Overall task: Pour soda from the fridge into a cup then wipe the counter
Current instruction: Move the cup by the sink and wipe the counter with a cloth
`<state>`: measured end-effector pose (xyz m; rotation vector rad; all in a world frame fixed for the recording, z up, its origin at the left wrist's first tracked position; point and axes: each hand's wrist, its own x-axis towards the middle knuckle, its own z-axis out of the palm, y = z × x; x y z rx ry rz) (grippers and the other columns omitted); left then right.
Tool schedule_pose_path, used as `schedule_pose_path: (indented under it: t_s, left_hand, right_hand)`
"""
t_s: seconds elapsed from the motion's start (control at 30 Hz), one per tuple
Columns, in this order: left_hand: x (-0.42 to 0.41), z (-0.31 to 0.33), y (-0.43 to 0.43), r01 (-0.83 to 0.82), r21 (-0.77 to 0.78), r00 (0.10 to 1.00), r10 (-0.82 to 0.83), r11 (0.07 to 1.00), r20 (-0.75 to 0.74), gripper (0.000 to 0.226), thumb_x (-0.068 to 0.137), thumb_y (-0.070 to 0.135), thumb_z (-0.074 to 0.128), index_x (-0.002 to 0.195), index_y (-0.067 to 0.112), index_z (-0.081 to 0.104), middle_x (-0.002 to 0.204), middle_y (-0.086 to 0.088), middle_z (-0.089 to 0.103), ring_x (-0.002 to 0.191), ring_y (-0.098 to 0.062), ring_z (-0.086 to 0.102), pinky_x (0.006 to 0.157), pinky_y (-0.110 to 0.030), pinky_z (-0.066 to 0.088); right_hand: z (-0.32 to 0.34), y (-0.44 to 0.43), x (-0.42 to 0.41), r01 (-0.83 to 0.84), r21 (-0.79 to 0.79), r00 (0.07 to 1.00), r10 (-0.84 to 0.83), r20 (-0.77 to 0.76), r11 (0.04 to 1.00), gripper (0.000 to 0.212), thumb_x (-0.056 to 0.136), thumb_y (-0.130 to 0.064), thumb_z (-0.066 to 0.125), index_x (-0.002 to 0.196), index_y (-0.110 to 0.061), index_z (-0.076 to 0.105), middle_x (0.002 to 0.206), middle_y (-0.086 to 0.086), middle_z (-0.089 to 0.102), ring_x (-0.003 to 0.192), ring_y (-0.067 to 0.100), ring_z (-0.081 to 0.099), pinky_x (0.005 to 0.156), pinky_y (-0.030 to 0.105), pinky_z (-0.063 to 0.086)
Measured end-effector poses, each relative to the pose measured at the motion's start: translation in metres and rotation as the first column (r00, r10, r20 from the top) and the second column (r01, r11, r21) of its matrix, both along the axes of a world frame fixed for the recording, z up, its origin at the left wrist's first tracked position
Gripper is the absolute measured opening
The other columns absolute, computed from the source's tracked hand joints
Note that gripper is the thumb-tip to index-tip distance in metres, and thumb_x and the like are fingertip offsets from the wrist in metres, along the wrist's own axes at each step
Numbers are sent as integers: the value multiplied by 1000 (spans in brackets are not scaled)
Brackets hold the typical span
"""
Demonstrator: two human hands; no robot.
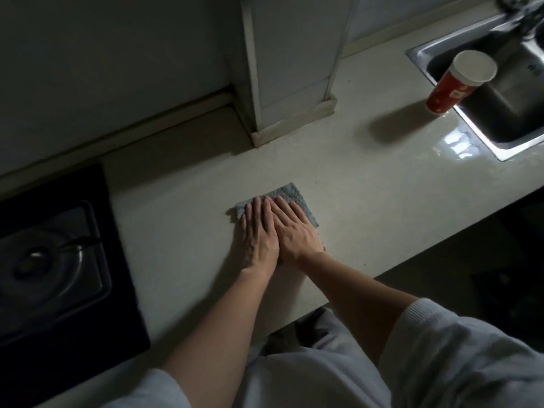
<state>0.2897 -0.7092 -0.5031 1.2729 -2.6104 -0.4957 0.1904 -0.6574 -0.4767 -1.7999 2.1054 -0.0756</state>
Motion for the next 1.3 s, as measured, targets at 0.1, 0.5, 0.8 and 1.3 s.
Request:
schedule_pose_path:
  t_s: [0.1, 0.5, 0.8, 1.3]
  left_hand:
    - [36, 2, -13, 0, 42, 1000, -1, 999, 30, 53, 89, 4, 28, 142, -3, 31, 142, -28, 45, 131, -42, 45, 106, -54, 38]
    - [169, 0, -39, -324, -1, 936, 321, 946, 144, 55, 86, 4, 27, 136, -10, 46, 138, -32, 47, 127, -46, 48, 105, -55, 40]
    - [147, -4, -96, -353, -20, 915, 350, 935, 200, 56, 100, -1, 34, 152, -1, 14, 159, -22, 12, 148, -39, 8, 122, -44, 5]
    - [-18, 7, -106, -127, -5, 958, 124, 992, 257, 60, 102, 9, 34, 154, 5, 2, 162, -13, 1, 149, -33, -2, 120, -39, -6]
  right_hand:
    - [3, -17, 34, -36, 7, 999, 36, 12, 999, 65, 102, -41, 26, 157, -21, -4, 163, -7, -8, 149, 14, -15, 121, 33, -12]
    - [-7, -74, 157, -374, -5, 927, 374, -34, 927, 67, 98, -39, 25, 157, -18, 0, 165, -4, 2, 151, 18, -6, 123, 38, -3]
    - [-14, -133, 138, -311, -21, 951, 310, -9, 950, 62, 100, -35, 25, 157, -22, 2, 165, -8, 2, 151, 14, -7, 123, 36, -2]
    - [-11, -113, -16, -44, -29, 998, 45, 39, 999, 68, 99, -42, 25, 157, -20, -2, 165, -4, -2, 151, 15, -9, 123, 38, -4]
